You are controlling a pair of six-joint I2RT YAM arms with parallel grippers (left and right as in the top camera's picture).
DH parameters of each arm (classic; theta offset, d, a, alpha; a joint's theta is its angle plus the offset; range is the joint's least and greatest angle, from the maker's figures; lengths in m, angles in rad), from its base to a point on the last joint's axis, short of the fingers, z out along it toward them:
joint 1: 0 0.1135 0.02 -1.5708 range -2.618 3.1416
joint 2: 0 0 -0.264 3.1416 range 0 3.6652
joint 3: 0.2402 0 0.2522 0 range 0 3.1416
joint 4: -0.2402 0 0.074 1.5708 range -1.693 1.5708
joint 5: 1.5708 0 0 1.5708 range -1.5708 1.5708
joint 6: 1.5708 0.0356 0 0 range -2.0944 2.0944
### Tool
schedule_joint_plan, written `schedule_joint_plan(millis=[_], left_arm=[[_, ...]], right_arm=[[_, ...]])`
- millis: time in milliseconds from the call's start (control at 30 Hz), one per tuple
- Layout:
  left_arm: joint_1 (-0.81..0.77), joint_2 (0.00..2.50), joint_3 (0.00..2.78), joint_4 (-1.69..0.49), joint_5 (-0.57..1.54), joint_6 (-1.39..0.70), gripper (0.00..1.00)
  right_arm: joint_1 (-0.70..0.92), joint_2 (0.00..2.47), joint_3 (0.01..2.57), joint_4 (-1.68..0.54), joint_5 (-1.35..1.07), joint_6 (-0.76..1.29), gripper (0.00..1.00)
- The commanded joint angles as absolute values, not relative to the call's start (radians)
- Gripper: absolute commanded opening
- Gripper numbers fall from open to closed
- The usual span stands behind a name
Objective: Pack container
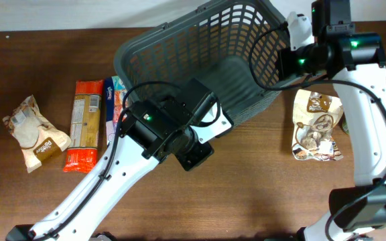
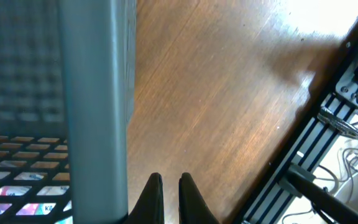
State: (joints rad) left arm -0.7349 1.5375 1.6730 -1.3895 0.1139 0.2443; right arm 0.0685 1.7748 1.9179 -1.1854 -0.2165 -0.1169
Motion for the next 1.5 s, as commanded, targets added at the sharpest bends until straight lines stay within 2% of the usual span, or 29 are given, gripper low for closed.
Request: schedule_joint_plan(millis=[0, 400, 867, 1467], left_arm=[[-0.737, 1.543, 1.637, -1.369, 0.049, 0.264, 0.02], [-0.728, 1.546, 1.588, -1.282, -0.062, 0.264, 0.02], [-0.556, 1.557, 1.588, -1.223, -0.057, 0.264, 0.02], [-0.47, 1.641, 1.588, -1.157, -0.056, 0.281, 0.02]], right_arm=[[0.078, 1.778, 1.934, -1.19, -0.193, -0.123, 0.04], [0.078, 1.777, 1.934, -1.253, -0.167, -0.123, 0.04], [0.078, 1.777, 1.934, -1.291, -0.168, -0.089, 0.04], [0.078, 1.766, 1.936, -1.319, -0.171, -0.101, 0.04]])
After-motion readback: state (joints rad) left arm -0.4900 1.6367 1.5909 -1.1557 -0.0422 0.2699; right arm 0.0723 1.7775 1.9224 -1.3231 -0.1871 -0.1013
